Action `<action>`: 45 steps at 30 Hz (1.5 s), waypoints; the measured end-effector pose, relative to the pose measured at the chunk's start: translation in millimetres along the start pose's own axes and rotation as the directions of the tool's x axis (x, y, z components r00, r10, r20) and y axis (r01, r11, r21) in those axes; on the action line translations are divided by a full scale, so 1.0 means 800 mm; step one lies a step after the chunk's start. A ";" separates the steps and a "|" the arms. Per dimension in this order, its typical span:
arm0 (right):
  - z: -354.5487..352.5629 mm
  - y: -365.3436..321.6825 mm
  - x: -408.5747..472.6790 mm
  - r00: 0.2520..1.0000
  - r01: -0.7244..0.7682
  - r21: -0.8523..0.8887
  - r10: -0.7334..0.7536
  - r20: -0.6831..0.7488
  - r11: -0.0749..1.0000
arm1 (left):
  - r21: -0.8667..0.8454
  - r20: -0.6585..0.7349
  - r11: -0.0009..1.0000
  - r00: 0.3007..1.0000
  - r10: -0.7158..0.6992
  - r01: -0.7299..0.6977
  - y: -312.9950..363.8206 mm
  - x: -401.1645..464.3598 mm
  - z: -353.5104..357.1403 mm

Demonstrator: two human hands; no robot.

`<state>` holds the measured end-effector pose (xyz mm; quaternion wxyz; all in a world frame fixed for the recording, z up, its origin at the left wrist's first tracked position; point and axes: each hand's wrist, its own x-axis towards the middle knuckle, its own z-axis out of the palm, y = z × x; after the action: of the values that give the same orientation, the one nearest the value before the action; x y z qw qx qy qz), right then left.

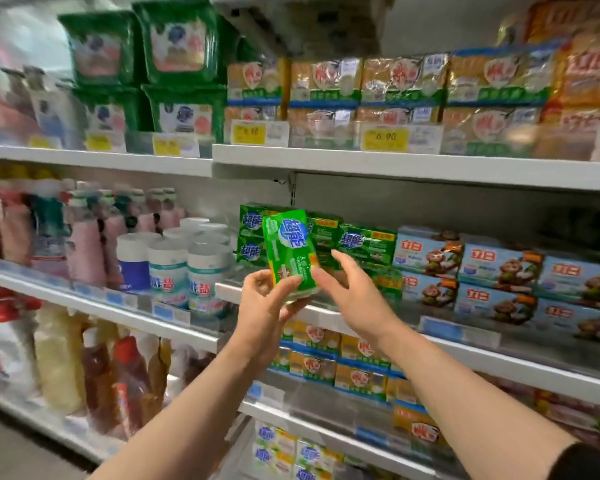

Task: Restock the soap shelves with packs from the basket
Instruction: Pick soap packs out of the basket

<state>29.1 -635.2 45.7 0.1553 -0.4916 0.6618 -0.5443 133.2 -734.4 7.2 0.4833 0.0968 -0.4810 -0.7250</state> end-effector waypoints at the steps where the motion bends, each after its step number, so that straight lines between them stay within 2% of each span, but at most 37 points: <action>1: 0.007 0.000 0.008 1.000 0.010 0.070 -0.009 -0.006 0.998 | -0.004 0.021 1.000 1.000 -0.010 0.010 -0.003 0.001 0.008; 3: 0.010 -0.001 0.020 0.996 0.070 0.180 -0.060 -0.063 0.981 | 0.099 0.074 0.995 0.997 -0.001 -0.006 -0.008 0.004 0.016; 5: 0.002 -0.001 0.035 0.981 0.123 0.152 -0.097 -0.168 0.981 | 0.311 0.166 0.947 0.986 0.025 -0.077 -0.007 0.012 0.013; 7: -0.011 -0.003 0.050 0.962 0.139 0.091 -0.112 -0.249 0.986 | 0.508 0.233 0.843 0.970 0.063 -0.177 -0.006 0.025 0.000; 9: -0.022 -0.009 0.066 0.961 0.143 0.039 -0.129 -0.245 0.989 | 0.726 0.211 0.636 0.965 0.159 -0.263 -0.009 0.044 -0.028; 11: -0.028 -0.015 0.082 0.974 0.152 0.015 -0.147 -0.174 0.988 | 0.907 0.200 0.315 0.945 0.258 -0.278 -0.016 0.065 -0.061; 12: -0.027 -0.020 0.089 0.980 0.160 0.023 -0.156 -0.123 0.987 | 0.946 0.208 0.189 0.942 0.264 -0.262 -0.018 0.071 -0.075; 13: -0.025 -0.026 0.096 0.984 0.164 0.015 -0.163 -0.075 0.986 | 0.963 0.216 0.105 0.943 0.255 -0.249 -0.020 0.075 -0.085; 19: 0.018 -0.052 0.138 0.962 0.266 -0.230 -0.240 0.133 0.936 | 0.951 0.308 -0.106 0.886 0.346 -0.289 -0.025 0.086 -0.122; 23: 0.047 -0.052 0.162 0.961 0.246 -0.196 -0.214 0.173 0.949 | 0.936 0.351 -0.169 0.843 0.408 -0.308 -0.035 0.087 -0.130; 25: 0.058 -0.049 0.172 0.958 0.263 -0.260 -0.221 0.182 0.929 | 0.932 0.360 -0.199 0.824 0.437 -0.302 -0.041 0.088 -0.131; 27: 0.068 -0.044 0.179 0.947 0.319 -0.386 -0.280 0.155 0.865 | 0.932 0.362 -0.210 0.815 0.452 -0.297 -0.043 0.090 -0.132; 31: 0.087 -0.025 0.185 0.913 0.391 -0.502 -0.393 0.107 0.771 | 0.924 0.378 -0.244 0.790 0.483 -0.293 -0.048 0.094 -0.136; 34: 0.093 -0.006 0.185 0.899 0.415 -0.610 -0.409 0.159 0.675 | 0.925 0.378 -0.239 0.782 0.496 -0.296 -0.049 0.094 -0.136; 38: 0.097 0.008 0.183 0.884 0.423 -0.664 -0.440 0.156 0.616 | 0.925 0.381 -0.220 0.775 0.504 -0.311 -0.049 0.093 -0.137; 40: 0.096 0.004 0.184 0.907 0.392 -0.639 -0.395 0.146 0.662 | 0.926 0.377 -0.218 0.779 0.501 -0.308 -0.049 0.092 -0.136; 43: 0.087 -0.020 0.191 0.969 0.246 -0.485 -0.215 0.120 0.839 | 0.929 0.368 -0.225 0.788 0.493 -0.294 -0.049 0.092 -0.137; 45: 0.080 -0.030 0.203 0.980 0.199 -0.445 -0.185 0.077 0.873 | 0.929 0.369 -0.226 0.790 0.489 -0.294 -0.051 0.093 -0.138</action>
<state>12.5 -802.7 97.4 -0.0071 -0.5859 0.7152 -0.3810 137.0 -857.0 -58.2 0.4919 0.3029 -0.8144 0.0555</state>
